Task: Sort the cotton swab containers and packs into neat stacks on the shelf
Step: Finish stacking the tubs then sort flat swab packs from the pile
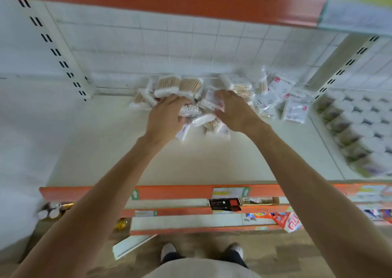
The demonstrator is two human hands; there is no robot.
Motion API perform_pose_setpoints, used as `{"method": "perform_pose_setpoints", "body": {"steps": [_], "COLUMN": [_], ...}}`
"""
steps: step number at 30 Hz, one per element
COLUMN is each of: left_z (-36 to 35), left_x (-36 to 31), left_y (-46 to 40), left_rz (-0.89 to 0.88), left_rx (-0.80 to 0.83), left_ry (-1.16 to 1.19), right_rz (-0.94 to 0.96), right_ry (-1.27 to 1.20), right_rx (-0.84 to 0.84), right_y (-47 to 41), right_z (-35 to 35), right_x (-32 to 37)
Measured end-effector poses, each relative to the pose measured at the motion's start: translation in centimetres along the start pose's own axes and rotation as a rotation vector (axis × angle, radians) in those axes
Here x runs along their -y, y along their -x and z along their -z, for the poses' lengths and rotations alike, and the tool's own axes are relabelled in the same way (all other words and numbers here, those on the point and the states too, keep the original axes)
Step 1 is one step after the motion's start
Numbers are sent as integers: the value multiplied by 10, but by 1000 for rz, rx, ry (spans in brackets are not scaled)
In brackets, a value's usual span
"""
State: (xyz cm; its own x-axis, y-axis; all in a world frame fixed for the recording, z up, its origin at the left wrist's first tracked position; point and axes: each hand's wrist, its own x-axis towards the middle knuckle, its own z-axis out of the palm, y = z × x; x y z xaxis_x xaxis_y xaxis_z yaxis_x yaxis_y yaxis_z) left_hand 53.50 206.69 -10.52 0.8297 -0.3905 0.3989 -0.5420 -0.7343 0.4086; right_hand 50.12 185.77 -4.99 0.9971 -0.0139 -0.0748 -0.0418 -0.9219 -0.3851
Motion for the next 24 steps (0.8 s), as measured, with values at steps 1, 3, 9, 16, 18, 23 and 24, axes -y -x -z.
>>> {"method": "perform_pose_setpoints", "body": {"steps": [1, 3, 9, 16, 18, 23, 24], "left_z": [3, 12, 68, 68, 64, 61, 62], "left_x": [1, 1, 15, 46, 40, 23, 21], "left_y": [0, 1, 26, 79, 87, 92, 93], "left_rz": [-12, -34, 47, 268, 252, 198, 198], "left_rx": [-8, -50, -73, 143, 154, 178, 180], "left_ry": [1, -3, 301, 539, 568, 580, 578], "right_rz": [2, 23, 195, 249, 291, 279, 256], "right_ry": [3, 21, 175, 454, 461, 427, 333], "right_rx": [6, -2, 98, -7, 16, -74, -88], "right_y": [1, 7, 40, 18, 11, 19, 27], "right_z": [-1, 0, -8, -8, -11, 2, 4], "right_x": [1, 5, 21, 19, 18, 35, 39]}}
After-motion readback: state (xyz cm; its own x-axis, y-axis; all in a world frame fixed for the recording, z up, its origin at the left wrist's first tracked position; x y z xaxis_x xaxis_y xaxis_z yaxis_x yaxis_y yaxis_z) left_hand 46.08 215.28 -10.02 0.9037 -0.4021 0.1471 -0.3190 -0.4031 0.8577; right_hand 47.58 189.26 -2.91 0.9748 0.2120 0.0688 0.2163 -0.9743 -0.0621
